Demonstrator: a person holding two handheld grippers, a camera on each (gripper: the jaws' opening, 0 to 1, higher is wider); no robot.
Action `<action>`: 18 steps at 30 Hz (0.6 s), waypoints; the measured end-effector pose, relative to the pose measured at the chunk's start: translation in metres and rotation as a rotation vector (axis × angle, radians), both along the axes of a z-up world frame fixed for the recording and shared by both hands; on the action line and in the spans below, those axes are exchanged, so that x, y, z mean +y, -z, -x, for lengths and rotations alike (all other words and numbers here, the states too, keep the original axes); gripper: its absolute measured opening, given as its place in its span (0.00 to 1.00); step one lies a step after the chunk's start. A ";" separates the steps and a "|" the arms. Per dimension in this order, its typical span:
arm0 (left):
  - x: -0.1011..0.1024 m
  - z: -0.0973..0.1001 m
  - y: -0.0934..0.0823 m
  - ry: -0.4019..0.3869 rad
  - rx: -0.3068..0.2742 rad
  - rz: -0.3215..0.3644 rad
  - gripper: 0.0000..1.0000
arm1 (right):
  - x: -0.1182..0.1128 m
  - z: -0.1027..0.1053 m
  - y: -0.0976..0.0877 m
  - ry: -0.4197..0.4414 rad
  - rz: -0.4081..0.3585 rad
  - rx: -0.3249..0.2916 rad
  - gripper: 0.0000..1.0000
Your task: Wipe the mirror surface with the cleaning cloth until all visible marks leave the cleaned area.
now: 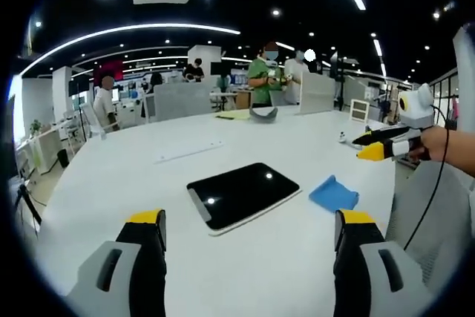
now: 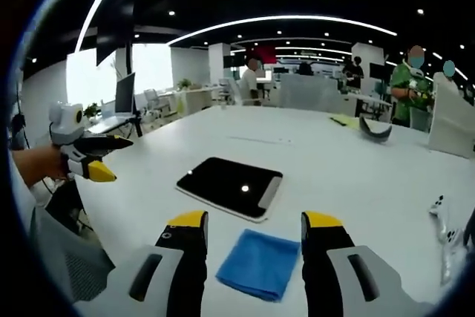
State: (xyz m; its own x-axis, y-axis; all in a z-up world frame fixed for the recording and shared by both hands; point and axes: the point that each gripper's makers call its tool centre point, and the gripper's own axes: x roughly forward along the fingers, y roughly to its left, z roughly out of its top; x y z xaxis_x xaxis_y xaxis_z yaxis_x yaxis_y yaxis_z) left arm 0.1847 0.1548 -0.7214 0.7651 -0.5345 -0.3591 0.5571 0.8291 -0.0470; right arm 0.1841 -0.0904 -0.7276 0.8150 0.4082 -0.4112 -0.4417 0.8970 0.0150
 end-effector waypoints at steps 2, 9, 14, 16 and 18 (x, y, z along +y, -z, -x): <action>0.005 0.009 -0.003 -0.041 0.010 -0.022 0.95 | 0.000 -0.001 0.004 -0.033 -0.001 0.003 0.48; 0.013 0.018 -0.015 -0.109 -0.010 -0.040 0.94 | -0.009 -0.001 0.035 -0.080 0.014 0.071 0.44; 0.011 0.021 -0.004 -0.087 0.011 -0.043 0.94 | -0.012 0.003 0.053 -0.074 0.022 0.117 0.41; 0.012 0.022 -0.005 -0.083 0.010 -0.036 0.94 | -0.010 0.003 0.055 -0.066 0.020 0.127 0.40; 0.013 0.021 -0.005 -0.080 0.005 -0.030 0.94 | -0.010 0.002 0.058 -0.066 0.041 0.127 0.39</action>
